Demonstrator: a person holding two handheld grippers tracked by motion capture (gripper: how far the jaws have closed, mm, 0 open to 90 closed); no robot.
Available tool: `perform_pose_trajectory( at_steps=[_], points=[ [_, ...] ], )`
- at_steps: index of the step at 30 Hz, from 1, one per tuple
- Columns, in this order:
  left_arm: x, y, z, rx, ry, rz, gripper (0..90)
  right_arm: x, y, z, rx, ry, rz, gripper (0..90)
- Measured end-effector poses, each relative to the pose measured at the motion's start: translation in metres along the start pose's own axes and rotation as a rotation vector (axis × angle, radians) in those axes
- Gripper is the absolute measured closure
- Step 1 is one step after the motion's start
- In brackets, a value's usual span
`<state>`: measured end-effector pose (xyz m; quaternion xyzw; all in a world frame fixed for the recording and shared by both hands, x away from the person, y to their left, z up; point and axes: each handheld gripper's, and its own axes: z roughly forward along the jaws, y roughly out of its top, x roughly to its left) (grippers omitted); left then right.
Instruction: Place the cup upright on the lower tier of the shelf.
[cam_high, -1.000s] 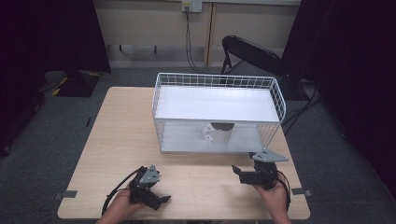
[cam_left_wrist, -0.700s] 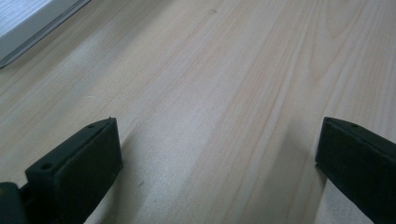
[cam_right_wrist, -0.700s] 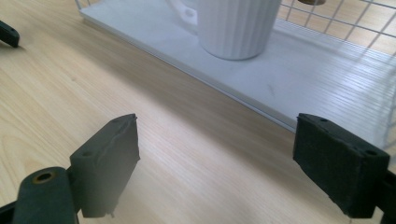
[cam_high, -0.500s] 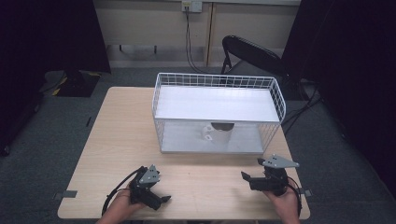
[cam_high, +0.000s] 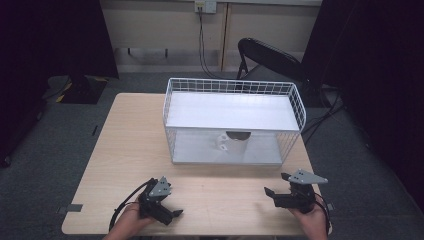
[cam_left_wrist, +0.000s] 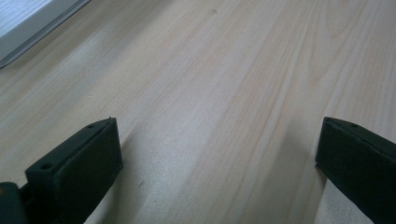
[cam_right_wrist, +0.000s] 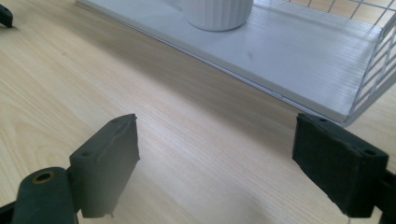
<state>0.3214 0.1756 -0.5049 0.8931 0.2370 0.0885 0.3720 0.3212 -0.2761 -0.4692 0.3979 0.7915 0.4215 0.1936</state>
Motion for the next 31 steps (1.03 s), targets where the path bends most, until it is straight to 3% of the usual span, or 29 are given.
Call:
perform_pose_trajectory(
  at_steps=[20,31],
  points=[
    [0.0,0.0,0.0,0.0,0.0,0.0,0.0,-0.018,-0.025,-0.004,0.053,-0.007,-0.001,14.2],
    [0.0,0.0,0.0,0.002,-0.001,0.002,0.0,-0.014,-0.03,0.004,0.113,-0.014,-0.083,14.3]
  ],
)
